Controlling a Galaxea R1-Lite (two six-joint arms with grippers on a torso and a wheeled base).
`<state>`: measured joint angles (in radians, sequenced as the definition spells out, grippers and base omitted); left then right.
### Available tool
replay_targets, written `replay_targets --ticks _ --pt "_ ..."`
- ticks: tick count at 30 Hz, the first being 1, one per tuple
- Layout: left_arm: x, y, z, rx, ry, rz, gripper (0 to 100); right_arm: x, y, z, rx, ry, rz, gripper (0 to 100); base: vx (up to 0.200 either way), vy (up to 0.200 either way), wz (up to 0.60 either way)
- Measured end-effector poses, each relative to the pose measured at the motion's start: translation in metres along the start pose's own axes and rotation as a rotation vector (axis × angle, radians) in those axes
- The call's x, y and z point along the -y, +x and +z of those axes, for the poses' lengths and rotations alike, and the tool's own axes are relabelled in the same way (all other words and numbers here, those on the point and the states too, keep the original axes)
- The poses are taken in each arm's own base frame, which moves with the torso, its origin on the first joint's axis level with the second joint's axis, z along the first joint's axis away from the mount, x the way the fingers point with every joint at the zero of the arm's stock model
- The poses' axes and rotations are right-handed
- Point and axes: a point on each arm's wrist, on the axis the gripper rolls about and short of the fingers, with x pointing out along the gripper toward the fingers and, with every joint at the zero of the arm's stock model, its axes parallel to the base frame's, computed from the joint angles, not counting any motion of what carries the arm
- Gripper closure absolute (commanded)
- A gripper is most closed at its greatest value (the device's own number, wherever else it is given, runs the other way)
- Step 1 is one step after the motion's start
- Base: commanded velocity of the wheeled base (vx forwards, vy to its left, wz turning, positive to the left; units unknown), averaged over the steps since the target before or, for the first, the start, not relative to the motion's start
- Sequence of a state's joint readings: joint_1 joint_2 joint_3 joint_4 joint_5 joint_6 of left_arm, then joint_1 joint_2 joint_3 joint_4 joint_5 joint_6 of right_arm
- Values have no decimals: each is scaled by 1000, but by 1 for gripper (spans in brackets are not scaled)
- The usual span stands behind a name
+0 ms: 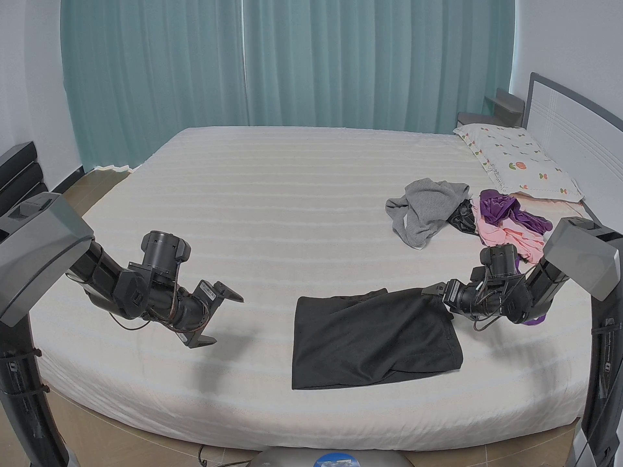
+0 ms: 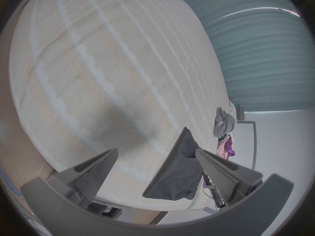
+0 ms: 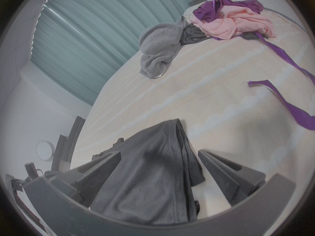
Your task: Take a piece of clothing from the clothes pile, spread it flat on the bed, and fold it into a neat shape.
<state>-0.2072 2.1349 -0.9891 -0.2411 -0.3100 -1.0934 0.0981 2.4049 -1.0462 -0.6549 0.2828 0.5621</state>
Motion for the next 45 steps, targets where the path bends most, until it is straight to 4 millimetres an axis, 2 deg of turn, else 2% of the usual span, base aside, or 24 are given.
replay_targets --ticks 15,20,21,34,45 --pt "1 1 -3 -7 4 1 0 5 -29 -21 -82 -46 8 0 -200 0 0" --pt "0 1 -3 -8 6 4 0 4 -32 -25 -95 -54 9 0 0 0 0" --pt "0 1 -3 -9 5 4 0 4 -32 -25 -95 -55 10 100 0 0 0" --pt "0 1 -3 -8 5 4 0 6 -25 -22 -88 -67 14 100 0 0 0" --pt "0 1 -3 -9 5 4 0 19 -35 -18 -79 -102 -13 100 0 0 0"
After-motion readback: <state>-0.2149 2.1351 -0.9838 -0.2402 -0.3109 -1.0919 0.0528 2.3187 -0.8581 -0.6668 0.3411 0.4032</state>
